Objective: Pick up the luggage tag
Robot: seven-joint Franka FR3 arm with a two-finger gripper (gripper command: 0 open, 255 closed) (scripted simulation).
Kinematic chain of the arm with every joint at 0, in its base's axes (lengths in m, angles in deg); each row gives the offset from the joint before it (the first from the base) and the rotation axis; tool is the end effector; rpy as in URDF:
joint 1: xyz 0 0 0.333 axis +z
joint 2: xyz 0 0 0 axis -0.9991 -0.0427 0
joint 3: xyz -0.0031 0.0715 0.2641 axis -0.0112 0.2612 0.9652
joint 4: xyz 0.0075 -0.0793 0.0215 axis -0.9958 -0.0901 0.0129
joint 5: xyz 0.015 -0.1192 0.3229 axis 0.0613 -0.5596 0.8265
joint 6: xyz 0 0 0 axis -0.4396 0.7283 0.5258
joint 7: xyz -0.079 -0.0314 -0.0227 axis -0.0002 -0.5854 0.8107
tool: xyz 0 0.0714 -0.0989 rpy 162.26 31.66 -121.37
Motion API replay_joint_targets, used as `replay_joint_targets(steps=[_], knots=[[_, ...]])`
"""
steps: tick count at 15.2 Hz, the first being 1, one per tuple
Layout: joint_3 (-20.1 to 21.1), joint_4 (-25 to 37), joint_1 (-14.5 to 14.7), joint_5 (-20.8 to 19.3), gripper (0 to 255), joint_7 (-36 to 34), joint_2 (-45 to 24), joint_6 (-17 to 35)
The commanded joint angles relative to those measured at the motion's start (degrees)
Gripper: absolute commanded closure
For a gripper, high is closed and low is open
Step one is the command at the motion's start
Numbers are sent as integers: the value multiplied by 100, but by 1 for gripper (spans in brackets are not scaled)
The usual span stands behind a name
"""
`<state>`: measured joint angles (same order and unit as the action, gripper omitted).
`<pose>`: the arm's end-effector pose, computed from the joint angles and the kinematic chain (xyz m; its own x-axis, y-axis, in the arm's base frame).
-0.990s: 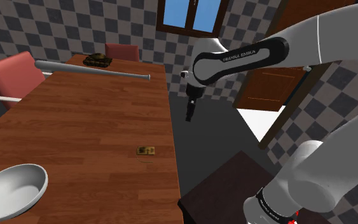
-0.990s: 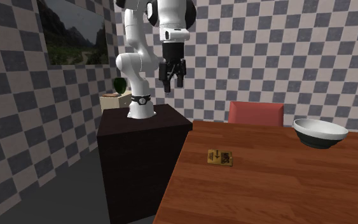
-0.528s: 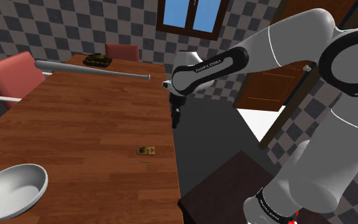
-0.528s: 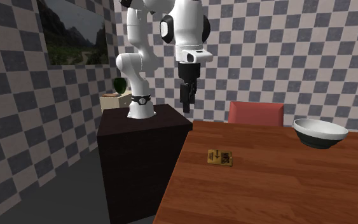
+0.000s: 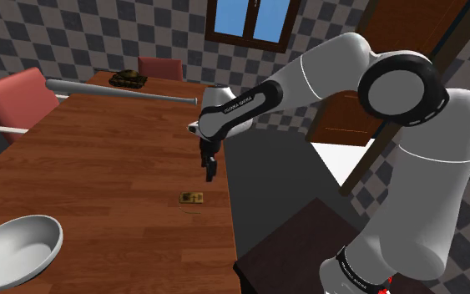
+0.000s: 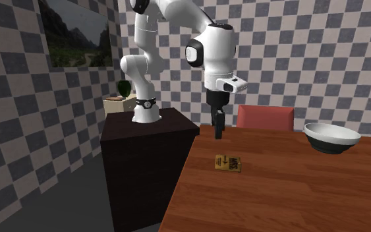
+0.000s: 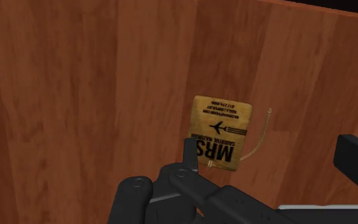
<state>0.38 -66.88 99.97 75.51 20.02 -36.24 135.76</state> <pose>0.5178 0.1493 0.2392 0.3829 0.9229 0.0399 0.9160 -0.3738 -0.1455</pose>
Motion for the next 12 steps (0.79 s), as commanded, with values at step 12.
replay_joint_targets(steps=[12], knots=[[523,1665,308,-199,0,1056,-2013,218]])
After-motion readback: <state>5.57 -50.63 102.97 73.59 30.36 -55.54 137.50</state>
